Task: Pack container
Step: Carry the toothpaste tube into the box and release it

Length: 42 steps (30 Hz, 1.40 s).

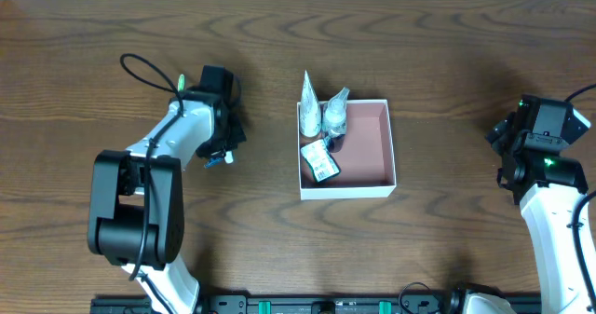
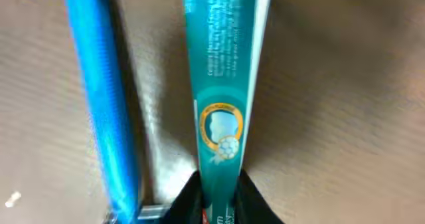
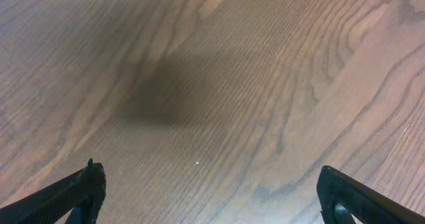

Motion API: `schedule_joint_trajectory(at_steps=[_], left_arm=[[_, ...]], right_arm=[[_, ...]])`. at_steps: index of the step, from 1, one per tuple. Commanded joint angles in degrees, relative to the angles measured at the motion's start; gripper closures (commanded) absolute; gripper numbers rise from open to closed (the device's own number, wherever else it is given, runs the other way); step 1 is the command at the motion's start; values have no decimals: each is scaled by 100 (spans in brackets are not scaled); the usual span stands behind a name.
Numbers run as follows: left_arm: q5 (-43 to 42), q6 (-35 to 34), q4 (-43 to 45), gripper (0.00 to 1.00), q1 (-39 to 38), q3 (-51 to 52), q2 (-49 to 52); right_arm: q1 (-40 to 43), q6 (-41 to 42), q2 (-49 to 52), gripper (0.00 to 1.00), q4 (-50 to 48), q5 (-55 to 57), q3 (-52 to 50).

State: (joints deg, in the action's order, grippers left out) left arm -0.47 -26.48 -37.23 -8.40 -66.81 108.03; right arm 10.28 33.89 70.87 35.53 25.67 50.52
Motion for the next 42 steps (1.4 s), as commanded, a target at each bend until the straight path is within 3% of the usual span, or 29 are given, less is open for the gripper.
schedule_joint_trajectory(at_steps=[1, 6, 10, 16, 23, 32, 42], left_arm=[[-57, 496, -481, 90, 7, -699, -138], [-83, 885, -1419, 90, -28, -1611, -673], [-710, 1233, -1738, 90, -164, -2011, -1263], [-1622, 1342, -1545, 89, -811, -2055, -2293], [-1681, 1425, -1043, 89, -2280, -2055, -2837], [-175, 1274, -647, 89, -3967, -2052, -2142], [1047, -138, -546, 89, -4367, -2052, -643]], right_arm=[[31, -11, 15, 1, 4, 83, 37], [31, -11, 15, 1, 4, 83, 37], [31, -11, 15, 1, 4, 85, 37], [31, -11, 15, 1, 4, 83, 37], [31, -11, 15, 1, 4, 85, 37], [31, -11, 15, 1, 4, 83, 37], [31, -11, 15, 1, 4, 85, 37]])
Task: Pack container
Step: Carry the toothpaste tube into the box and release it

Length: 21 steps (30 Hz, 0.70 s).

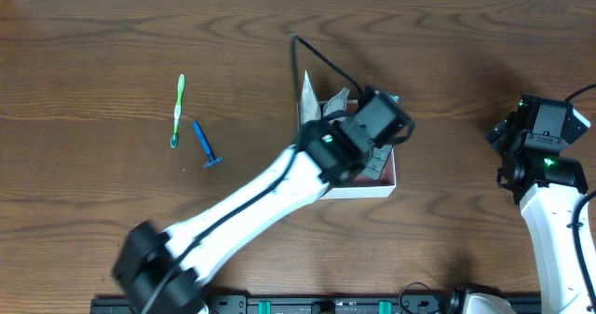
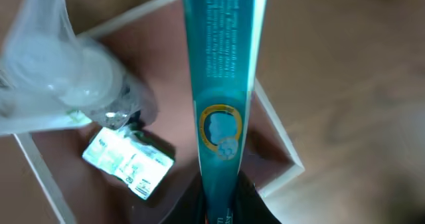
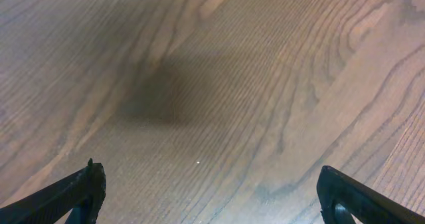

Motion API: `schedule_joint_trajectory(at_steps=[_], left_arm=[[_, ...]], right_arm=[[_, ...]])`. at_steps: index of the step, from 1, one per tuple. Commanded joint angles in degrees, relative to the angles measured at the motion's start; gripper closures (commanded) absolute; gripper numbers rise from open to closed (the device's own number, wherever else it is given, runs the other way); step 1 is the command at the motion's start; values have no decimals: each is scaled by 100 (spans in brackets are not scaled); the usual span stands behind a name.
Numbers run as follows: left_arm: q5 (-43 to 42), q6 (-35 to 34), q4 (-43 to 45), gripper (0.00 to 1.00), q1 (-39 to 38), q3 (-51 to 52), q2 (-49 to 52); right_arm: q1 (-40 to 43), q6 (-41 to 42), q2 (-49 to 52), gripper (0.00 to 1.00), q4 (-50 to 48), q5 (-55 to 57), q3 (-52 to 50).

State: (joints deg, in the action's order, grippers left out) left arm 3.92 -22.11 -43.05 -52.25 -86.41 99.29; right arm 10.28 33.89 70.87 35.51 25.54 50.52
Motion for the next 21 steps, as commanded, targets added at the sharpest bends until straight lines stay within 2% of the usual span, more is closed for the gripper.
schedule_joint_trajectory(at_steps=[1, 9, 21], left_arm=[[634, -667, 70, 89, 22, -92, 376], [774, -1502, 177, 89, 31, -92, 1113], [798, -1985, 153, 89, 50, -83, 1596]], right_arm=[[31, -11, 15, 1, 7, 96, 37], [31, -11, 15, 1, 7, 98, 37], [31, -11, 15, 1, 7, 96, 37]])
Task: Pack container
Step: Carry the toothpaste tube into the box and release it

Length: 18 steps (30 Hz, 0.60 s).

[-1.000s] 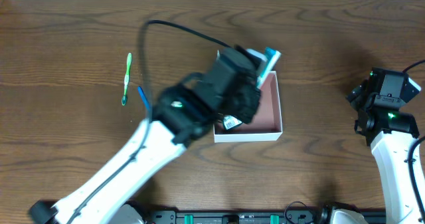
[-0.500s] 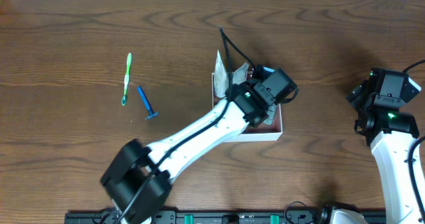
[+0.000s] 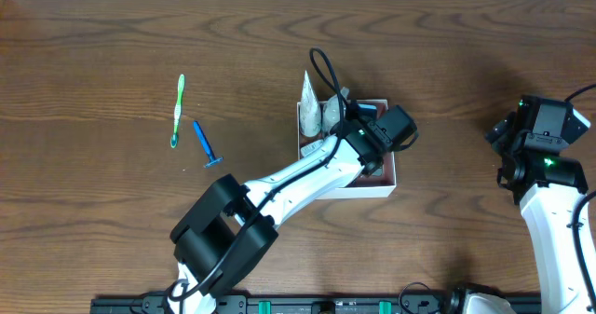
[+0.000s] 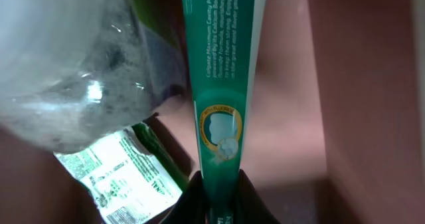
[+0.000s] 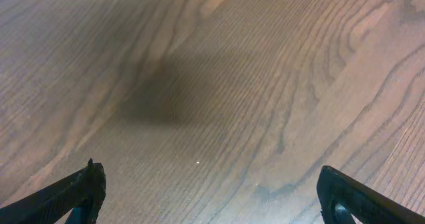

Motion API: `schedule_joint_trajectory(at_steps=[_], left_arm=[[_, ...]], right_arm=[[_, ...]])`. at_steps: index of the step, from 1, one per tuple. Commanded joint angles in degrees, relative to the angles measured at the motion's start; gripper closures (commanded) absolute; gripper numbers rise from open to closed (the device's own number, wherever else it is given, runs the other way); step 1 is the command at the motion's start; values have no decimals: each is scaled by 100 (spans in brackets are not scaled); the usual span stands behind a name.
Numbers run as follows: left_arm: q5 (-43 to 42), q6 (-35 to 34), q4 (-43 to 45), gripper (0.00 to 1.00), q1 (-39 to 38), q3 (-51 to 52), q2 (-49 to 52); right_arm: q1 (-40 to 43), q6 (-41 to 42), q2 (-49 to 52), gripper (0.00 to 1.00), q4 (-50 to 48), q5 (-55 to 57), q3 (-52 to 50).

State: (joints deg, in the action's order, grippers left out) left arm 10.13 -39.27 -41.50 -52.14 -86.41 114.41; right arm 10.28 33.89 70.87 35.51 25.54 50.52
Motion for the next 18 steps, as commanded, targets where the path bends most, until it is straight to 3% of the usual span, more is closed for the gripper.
schedule_joint_trajectory(at_steps=[1, 3, 7, 9, 18], left_arm=[[177, -269, -2, 89, 48, -83, 103], [177, -286, -4, 89, 66, -83, 114], [177, -282, 4, 67, 85, -83, 111], [177, -282, 17, 63, 85, -83, 109], [199, 352, 533, 62, 85, -96, -190]], right_arm=[[31, -11, 15, 1, 7, 98, 37], [31, -11, 15, 1, 7, 98, 37], [31, -11, 15, 1, 7, 96, 37], [31, -11, 15, 1, 7, 98, 37], [31, -11, 15, 1, 7, 96, 37]])
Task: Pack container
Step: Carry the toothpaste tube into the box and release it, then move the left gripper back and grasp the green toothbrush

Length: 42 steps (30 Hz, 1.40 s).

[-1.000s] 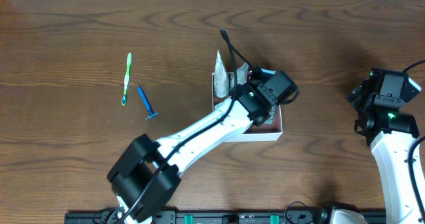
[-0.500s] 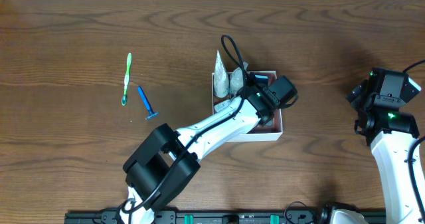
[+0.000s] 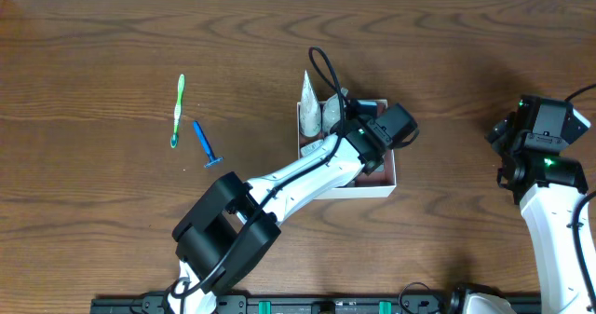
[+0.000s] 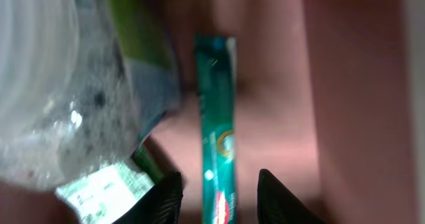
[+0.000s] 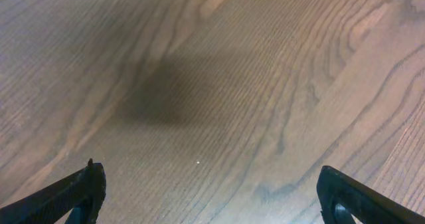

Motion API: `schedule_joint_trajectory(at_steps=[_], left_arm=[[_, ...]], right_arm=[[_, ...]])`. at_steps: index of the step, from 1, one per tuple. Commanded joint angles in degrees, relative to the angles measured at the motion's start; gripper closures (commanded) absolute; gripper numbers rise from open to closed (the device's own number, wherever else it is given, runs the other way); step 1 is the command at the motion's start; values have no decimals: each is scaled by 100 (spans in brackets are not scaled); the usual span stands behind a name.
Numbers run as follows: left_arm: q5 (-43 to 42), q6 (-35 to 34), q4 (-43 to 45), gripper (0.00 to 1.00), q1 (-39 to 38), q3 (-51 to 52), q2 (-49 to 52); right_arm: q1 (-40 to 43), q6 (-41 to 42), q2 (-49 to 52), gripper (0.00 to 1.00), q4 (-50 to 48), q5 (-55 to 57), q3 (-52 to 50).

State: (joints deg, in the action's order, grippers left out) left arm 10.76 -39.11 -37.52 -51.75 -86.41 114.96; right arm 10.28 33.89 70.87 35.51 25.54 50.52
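The white-walled box [image 3: 354, 192] with a pink floor [image 4: 279, 104] stands mid-table. My left gripper [image 4: 219, 184] is inside it, open, its wrist [image 3: 389, 128] over the box. A teal toothpaste tube [image 4: 216, 117] lies on the box floor between the fingers [image 4: 166, 194], touching neither. Clear plastic bags [image 4: 60, 98] and a green-white packet [image 4: 99, 191] fill the box's left side. My right gripper [image 5: 212, 191] hangs open over bare wood at the table's right [image 3: 540, 142].
A green toothbrush [image 3: 177, 109] and a blue razor [image 3: 205, 144] lie on the table left of the box. The left arm stretches from the front edge diagonally up to the box.
My left gripper has opened and let go of the toothpaste tube, which now lies on the box floor. The right arm has not moved.
My left gripper was shut on the toothpaste tube at the table's left, beside the razor. Then it held the tube above the box, then low inside it next to the bags. Now the tube lies released in the box.
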Motion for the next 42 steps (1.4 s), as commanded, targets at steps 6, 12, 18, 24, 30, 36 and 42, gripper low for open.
schedule_joint_trajectory(at_steps=[6, 12, 18, 24, 30, 36, 42], left_arm=[[129, 1010, 562, 61, 46, -201, -802], [131, 1624, 424, 61, 46, -201, -2017], [898, 2170, -313, 48, 251, -201, -3353], [1563, 1947, -1388, 44, 1443, -195, -3858], [901, 1633, -1786, 42, 3158, 63, -3497], [-284, 1808, -1797, 21, 4439, 120, -2487], [-1182, 1803, -2024, 23, 4986, 120, -1340]], right_arm=[[31, -11, 15, 1, 7, 96, 37], [31, -11, 15, 1, 7, 96, 37], [31, -11, 15, 1, 7, 96, 37], [31, -11, 15, 1, 7, 96, 37], [31, -11, 15, 1, 7, 96, 37], [31, -11, 15, 1, 7, 96, 37], [31, -11, 15, 1, 7, 96, 37]])
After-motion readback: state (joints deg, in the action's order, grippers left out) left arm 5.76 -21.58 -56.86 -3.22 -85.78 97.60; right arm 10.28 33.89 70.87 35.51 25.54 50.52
